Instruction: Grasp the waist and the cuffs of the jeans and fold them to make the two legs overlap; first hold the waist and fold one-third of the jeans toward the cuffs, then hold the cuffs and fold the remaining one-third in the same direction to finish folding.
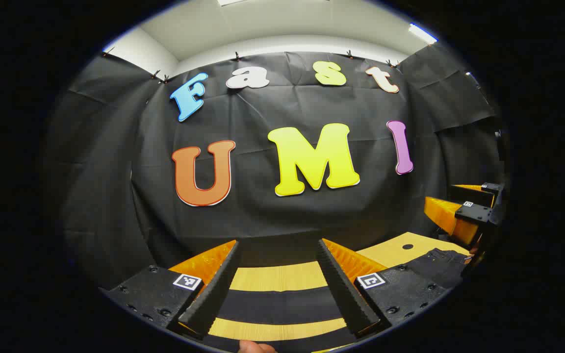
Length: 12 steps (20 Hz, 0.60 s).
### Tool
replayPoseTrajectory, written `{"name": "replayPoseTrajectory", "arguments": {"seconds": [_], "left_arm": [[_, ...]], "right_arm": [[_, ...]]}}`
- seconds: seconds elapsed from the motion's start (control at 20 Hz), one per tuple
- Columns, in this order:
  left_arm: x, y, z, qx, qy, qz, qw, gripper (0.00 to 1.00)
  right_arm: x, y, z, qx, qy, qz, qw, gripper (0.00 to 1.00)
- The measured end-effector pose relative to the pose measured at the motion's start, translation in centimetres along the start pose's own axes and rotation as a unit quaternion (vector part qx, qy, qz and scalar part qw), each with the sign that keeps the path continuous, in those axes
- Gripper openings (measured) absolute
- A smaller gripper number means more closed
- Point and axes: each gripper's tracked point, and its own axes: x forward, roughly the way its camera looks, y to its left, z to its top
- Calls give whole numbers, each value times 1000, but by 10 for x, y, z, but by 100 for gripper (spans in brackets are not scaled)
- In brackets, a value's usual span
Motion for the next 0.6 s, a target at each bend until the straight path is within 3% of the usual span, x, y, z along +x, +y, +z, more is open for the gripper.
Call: {"name": "replayPoseTrajectory", "arguments": {"seconds": [0.05,0.6], "left_arm": [[-1,0,2,1,-3,0,1000,99],[-14,-1,-16,-13,36,-5,999,99]], "right_arm": [[0,4,0,-1,-1,5,1000,95],[-3,12,-4,0,9,30,1000,95]]}}
